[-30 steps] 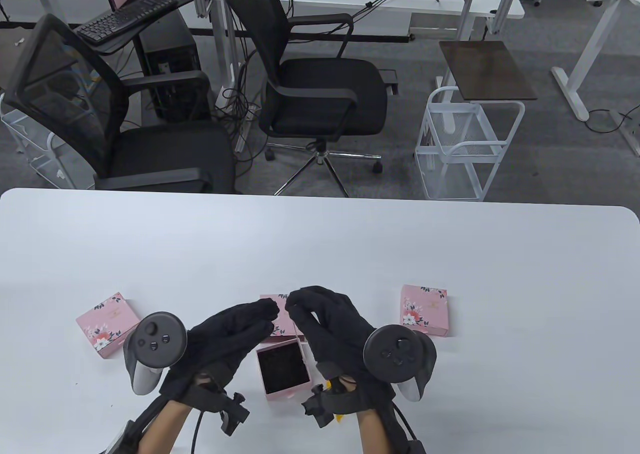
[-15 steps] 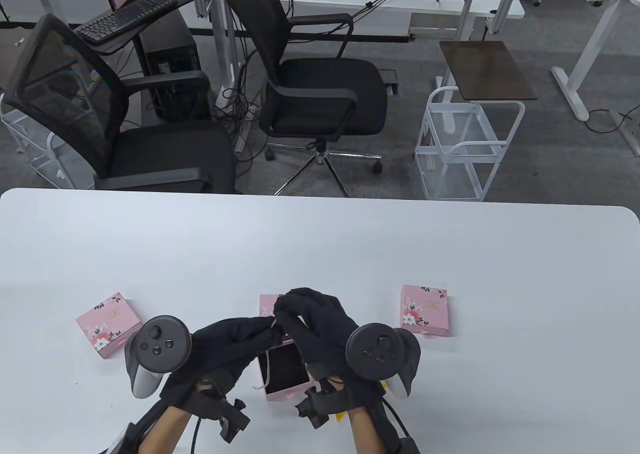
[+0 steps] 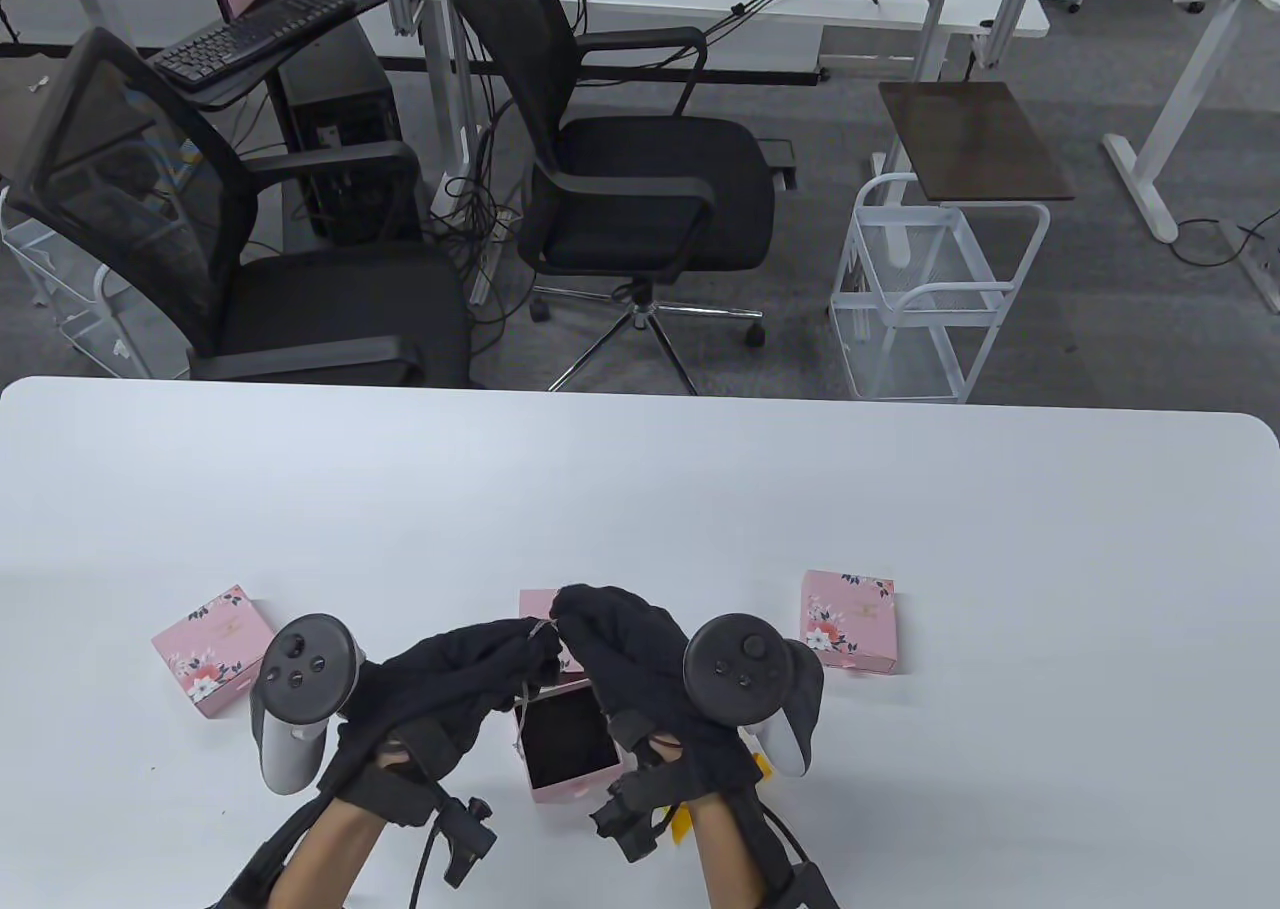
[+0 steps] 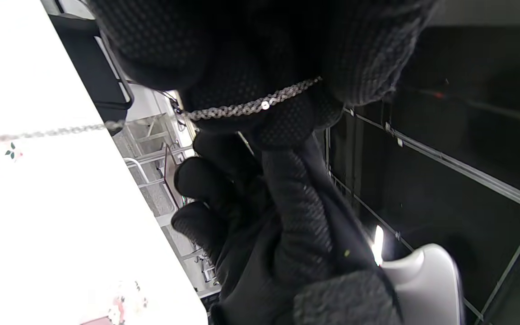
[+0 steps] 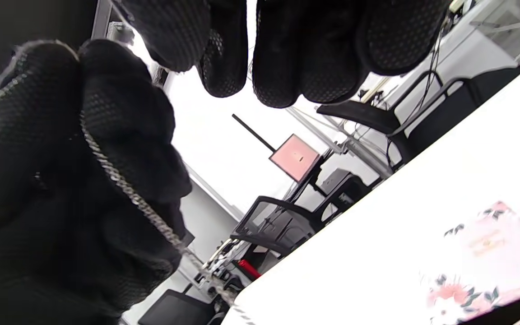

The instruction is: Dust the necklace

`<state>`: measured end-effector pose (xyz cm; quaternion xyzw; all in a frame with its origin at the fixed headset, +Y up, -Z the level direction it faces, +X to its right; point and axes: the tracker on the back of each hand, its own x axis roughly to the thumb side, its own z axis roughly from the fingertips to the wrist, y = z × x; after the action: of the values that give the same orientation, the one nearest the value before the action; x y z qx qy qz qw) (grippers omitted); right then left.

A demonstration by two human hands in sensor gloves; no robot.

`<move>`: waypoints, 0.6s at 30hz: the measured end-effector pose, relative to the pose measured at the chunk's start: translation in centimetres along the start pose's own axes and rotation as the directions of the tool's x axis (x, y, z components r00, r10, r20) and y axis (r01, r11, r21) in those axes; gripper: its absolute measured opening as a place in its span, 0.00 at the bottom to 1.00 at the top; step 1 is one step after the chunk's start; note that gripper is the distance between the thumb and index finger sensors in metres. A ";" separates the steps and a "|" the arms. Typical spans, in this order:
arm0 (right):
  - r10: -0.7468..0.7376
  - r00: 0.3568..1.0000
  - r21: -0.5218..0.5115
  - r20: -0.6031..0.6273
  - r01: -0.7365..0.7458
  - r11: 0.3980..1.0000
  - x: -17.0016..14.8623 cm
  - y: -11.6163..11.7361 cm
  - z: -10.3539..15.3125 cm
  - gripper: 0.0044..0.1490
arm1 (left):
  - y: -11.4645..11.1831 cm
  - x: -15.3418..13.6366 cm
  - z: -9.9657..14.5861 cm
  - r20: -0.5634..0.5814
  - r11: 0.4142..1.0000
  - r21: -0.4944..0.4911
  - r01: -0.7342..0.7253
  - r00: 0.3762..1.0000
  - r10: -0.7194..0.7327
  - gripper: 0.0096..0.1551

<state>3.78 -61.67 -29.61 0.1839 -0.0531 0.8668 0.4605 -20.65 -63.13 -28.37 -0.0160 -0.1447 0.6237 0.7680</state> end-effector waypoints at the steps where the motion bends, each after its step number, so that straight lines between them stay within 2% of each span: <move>1: 0.010 1.000 -0.024 0.002 -0.010 1.000 0.2 -0.1 0.1 0.27 | 0.1 -0.1 0.0 -0.004 1.000 0.013 -0.015 1.000 0.015 0.19; 5: 0.040 0.997 -0.146 0.059 -0.031 0.989 1.7 -0.5 0.9 0.24 | 0.8 -0.5 0.1 -0.024 0.995 0.080 -0.062 0.998 0.064 0.20; 7: 0.043 0.995 -0.131 0.084 -0.032 0.991 2.4 -0.4 1.1 0.22 | 1.0 -0.7 0.1 -0.023 0.991 0.108 -0.083 0.996 0.086 0.20; 10: 0.065 0.995 -0.038 0.080 -0.062 0.997 3.2 0.5 1.1 0.24 | 1.0 -0.7 0.2 -0.022 0.986 0.114 -0.121 0.992 0.125 0.19; 13: 0.121 0.991 0.057 0.051 -0.124 0.991 3.5 1.6 1.0 0.33 | 0.8 -0.6 0.2 -0.004 0.985 0.100 -0.142 0.990 0.143 0.19; 16: 0.137 0.988 0.052 0.066 -0.141 0.989 3.6 2.8 0.9 0.37 | 0.4 -0.4 0.2 -0.006 0.989 0.064 -0.134 0.991 0.134 0.19; 18: 0.120 0.990 -0.011 0.072 -0.119 0.993 3.5 3.5 1.0 0.33 | 0.2 -0.4 0.2 -0.004 0.991 0.063 -0.117 0.993 0.117 0.19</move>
<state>-0.64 -61.21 -27.12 0.2102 -0.0836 0.8853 0.4062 -20.96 -63.48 -28.26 -0.0029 -0.1210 0.6718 0.7308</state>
